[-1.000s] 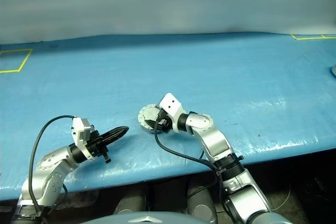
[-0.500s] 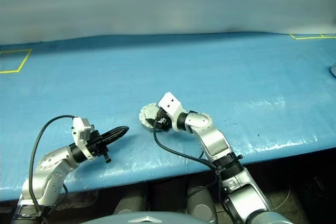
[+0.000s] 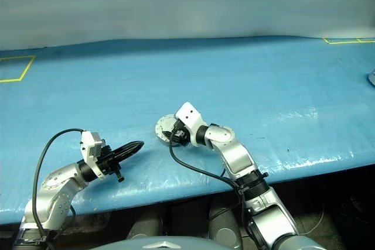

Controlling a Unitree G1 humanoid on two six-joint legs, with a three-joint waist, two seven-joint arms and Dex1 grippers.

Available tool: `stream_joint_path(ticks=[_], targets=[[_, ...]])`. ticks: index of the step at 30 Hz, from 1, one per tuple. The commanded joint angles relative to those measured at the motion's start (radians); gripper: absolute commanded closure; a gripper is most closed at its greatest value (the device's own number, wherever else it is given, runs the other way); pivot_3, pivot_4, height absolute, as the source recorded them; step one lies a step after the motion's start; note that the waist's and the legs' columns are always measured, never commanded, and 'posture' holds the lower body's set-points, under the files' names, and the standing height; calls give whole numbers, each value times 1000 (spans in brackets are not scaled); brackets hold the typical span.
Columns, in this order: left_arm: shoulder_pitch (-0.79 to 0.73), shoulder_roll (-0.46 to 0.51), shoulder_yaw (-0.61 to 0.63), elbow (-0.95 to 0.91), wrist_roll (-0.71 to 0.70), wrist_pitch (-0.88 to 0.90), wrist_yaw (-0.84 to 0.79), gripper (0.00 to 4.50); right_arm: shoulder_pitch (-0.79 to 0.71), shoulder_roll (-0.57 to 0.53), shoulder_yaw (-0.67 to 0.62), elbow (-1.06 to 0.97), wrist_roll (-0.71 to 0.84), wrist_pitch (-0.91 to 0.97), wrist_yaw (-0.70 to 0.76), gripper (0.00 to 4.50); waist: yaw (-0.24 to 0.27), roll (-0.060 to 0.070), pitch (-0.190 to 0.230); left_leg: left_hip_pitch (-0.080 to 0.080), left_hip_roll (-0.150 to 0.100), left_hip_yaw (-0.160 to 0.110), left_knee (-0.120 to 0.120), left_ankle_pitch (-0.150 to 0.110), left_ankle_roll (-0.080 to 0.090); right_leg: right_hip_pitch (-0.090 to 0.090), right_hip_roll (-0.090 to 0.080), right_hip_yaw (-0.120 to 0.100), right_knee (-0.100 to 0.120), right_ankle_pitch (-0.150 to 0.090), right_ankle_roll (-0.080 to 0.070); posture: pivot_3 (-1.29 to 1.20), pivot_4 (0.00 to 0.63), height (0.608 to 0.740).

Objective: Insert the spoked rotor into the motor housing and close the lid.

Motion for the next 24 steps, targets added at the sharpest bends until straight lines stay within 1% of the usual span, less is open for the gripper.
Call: stream_joint_path(ticks=[1,5,10,15,19,24], targets=[[-8,-3,-1,-44,2,-15,6,4500,0,-12,19,26,-28,19,-10,1473,-1,0,0,0,0,0,0,0,0,0,0,0,0,0,0,0,150,740],[-17,-18,10,-44,-7,-17,27,4500,1,-26,28,31,-36,27,-2,1473,-1,0,0,1,0,0,0,0,0,1,0,0,0,0,0,0,150,740],[-89,-86,31,-18,-61,28,102,4500,4,-36,37,23,-37,28,2,1473,4,-2,-1,1,0,0,1,0,0,2,0,0,0,0,0,0,150,740],[-166,-85,-36,46,11,48,113,4500,3,-33,39,12,-38,28,-4,1473,4,-1,-2,2,0,0,1,0,0,3,0,0,0,0,0,0,150,740],[-221,-64,-102,110,106,50,125,4500,7,-35,33,-7,-37,28,-13,1473,4,-2,-2,2,0,0,1,0,0,2,0,0,0,0,1,0,150,740],[-248,-72,-127,142,131,51,127,4500,18,-40,24,-26,-34,32,-22,1473,6,-2,-2,1,0,-1,0,0,0,2,0,0,0,0,1,0,150,740]])
